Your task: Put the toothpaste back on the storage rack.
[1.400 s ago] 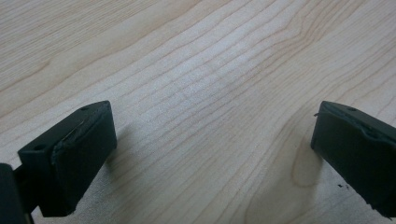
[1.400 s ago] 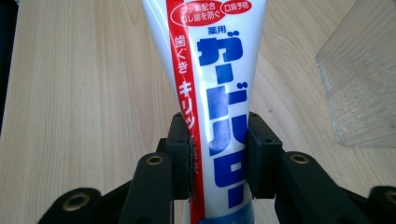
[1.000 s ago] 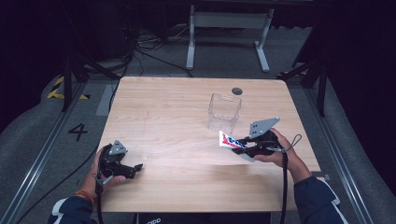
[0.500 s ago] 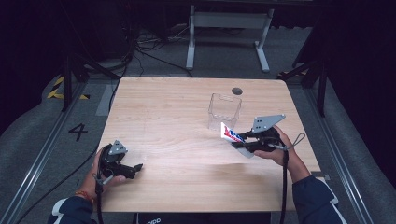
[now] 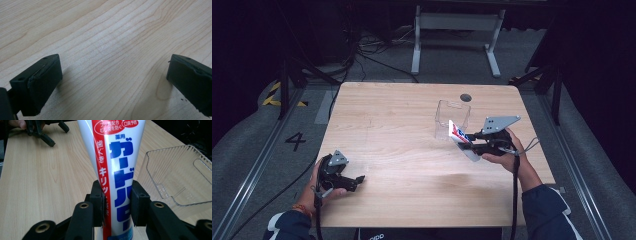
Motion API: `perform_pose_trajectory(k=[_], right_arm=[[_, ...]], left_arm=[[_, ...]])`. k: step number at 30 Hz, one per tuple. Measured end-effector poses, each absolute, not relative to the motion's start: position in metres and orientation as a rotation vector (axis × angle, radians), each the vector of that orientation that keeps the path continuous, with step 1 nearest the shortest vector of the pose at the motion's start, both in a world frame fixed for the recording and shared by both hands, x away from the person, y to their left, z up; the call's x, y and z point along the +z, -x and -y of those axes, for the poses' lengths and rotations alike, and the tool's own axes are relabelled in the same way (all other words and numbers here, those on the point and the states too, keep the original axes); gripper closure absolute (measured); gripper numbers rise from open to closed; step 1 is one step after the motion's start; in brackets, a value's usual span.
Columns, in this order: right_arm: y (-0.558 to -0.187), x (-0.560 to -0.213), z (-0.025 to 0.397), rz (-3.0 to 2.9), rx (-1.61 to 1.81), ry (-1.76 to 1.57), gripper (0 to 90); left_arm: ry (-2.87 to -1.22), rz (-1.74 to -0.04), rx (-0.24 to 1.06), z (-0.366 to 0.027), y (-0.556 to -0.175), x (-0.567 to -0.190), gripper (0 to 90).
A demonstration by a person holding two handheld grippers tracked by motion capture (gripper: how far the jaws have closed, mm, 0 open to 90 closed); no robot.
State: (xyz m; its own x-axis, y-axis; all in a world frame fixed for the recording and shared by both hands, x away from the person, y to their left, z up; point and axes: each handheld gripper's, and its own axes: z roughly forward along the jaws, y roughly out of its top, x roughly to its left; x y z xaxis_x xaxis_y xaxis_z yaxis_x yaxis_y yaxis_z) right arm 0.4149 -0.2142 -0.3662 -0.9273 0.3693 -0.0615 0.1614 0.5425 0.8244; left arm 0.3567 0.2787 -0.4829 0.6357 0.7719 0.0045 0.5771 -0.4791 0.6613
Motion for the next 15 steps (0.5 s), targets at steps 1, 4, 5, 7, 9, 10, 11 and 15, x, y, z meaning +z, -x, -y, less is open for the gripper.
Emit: perform_pose_trajectory(k=[1, 4, 5, 7, 9, 10, 11, 15], right_arm=[[-0.415, -0.364, 0.214, -2.553, 1.33, -0.441, 68.8], [-0.417, -0.359, 0.213, -2.542, 1.328, -0.435, 68.8], [-0.418, -0.357, 0.213, -2.535, 1.325, -0.437, 68.8], [-0.419, -0.353, 0.214, -2.518, 1.338, -0.447, 68.9], [-0.422, -0.348, 0.215, -2.498, 1.346, -0.466, 68.8], [-0.422, -0.347, 0.215, -2.489, 1.348, -0.475, 68.8], [-0.423, -0.346, 0.215, -2.477, 1.347, -0.484, 68.9], [-0.428, -0.341, 0.214, -2.448, 1.378, -0.505, 68.9]], left_arm=[[-2.226, -1.046, 0.404, -0.279, -0.357, -0.483, 0.6], [-2.227, -1.043, 0.409, -0.279, -0.357, -0.483, 0.6], [-2.227, -1.043, 0.408, -0.279, -0.357, -0.483, 0.6], [-2.225, -1.048, 0.401, -0.279, -0.357, -0.483, 0.6], [-2.225, -1.048, 0.402, -0.279, -0.357, -0.483, 0.6], [-2.225, -1.048, 0.402, -0.279, -0.357, -0.483, 0.5], [-2.225, -1.048, 0.402, -0.279, -0.357, -0.483, 0.6], [-2.225, -1.048, 0.402, -0.279, -0.357, -0.483, 0.6]])
